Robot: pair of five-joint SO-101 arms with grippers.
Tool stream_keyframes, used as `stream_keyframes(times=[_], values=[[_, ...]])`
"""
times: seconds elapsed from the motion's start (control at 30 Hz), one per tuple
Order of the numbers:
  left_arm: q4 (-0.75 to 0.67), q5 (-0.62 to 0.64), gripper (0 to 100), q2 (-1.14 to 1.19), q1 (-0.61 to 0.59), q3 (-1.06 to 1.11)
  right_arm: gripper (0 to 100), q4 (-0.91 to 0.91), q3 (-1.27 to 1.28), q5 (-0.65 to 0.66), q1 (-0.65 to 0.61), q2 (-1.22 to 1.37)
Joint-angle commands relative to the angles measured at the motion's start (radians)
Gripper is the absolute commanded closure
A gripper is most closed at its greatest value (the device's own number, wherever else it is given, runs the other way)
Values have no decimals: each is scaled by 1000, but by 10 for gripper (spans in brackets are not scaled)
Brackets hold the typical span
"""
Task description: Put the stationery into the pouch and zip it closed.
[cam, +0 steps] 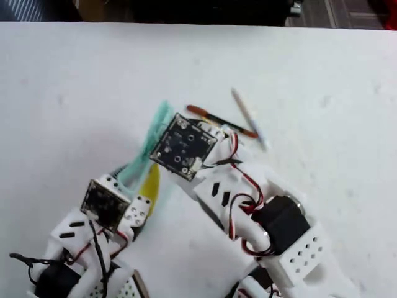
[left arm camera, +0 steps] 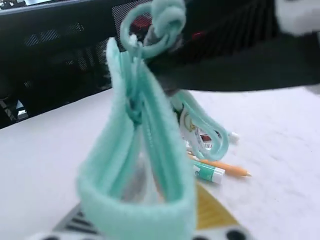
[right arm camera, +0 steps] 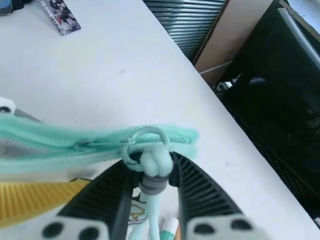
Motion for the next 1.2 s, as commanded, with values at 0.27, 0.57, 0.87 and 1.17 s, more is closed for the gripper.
stream_keyframes(times=[0.27,0.57,0.87,1.17], values=[[8,-26,973,2,47,-6,982,-24,-86,11,151,-22],[15,-26,977,4,44,-6,982,-25,-81,84,194,-22],[12,-20,977,4,-74,-6,982,-65,-89,80,251,127],[11,-18,977,4,-93,-6,982,-162,-89,78,302,196]])
